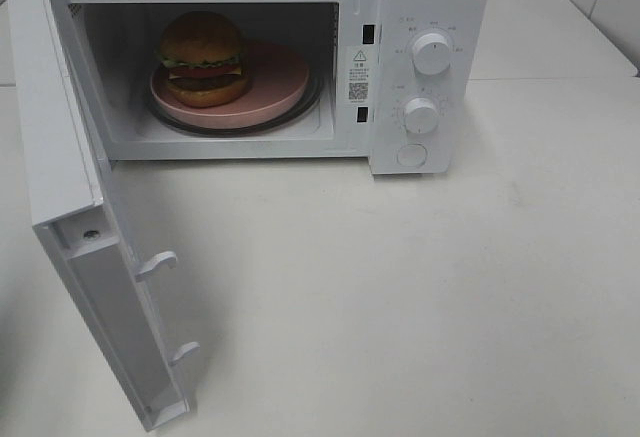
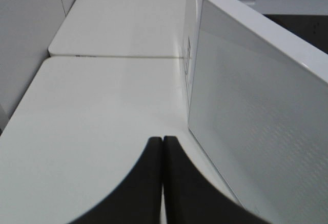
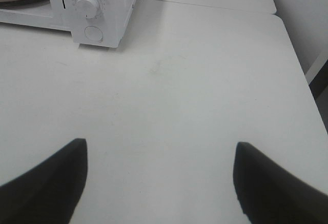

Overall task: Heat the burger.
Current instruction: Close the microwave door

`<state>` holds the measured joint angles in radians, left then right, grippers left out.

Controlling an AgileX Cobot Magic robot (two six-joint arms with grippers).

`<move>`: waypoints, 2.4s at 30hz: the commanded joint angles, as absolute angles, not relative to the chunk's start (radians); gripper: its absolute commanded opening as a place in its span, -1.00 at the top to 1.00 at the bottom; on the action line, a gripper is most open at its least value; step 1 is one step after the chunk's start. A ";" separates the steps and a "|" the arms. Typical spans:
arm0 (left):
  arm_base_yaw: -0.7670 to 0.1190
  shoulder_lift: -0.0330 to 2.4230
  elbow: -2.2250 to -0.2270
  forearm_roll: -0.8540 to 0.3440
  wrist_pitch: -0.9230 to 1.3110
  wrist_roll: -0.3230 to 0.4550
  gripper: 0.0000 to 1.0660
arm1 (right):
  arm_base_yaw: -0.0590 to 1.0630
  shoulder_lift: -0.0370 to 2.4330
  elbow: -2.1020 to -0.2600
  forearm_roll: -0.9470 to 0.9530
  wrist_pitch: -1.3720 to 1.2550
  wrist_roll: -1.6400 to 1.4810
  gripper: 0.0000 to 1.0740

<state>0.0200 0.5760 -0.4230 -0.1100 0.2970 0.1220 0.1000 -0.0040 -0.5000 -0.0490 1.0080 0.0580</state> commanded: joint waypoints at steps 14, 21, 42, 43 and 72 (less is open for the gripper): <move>0.020 0.920 -0.223 0.075 -0.483 -0.048 1.00 | 0.095 -0.031 -0.498 -0.050 0.995 0.043 -0.42; 0.020 1.036 -0.223 0.388 -0.615 -0.240 1.00 | 0.095 -0.031 -0.498 -0.050 0.995 0.043 -0.42; -0.242 1.384 -0.294 0.212 -0.819 -0.164 1.00 | 0.095 -0.031 -0.498 -0.050 0.995 0.043 -0.42; -0.261 1.396 -0.297 0.192 -0.827 -0.149 1.00 | 0.095 -0.031 -0.498 -0.050 0.995 0.043 -0.42; -0.687 1.723 -0.722 -0.272 -0.778 0.052 1.00 | 0.095 -0.031 -0.498 -0.050 0.995 0.043 -0.42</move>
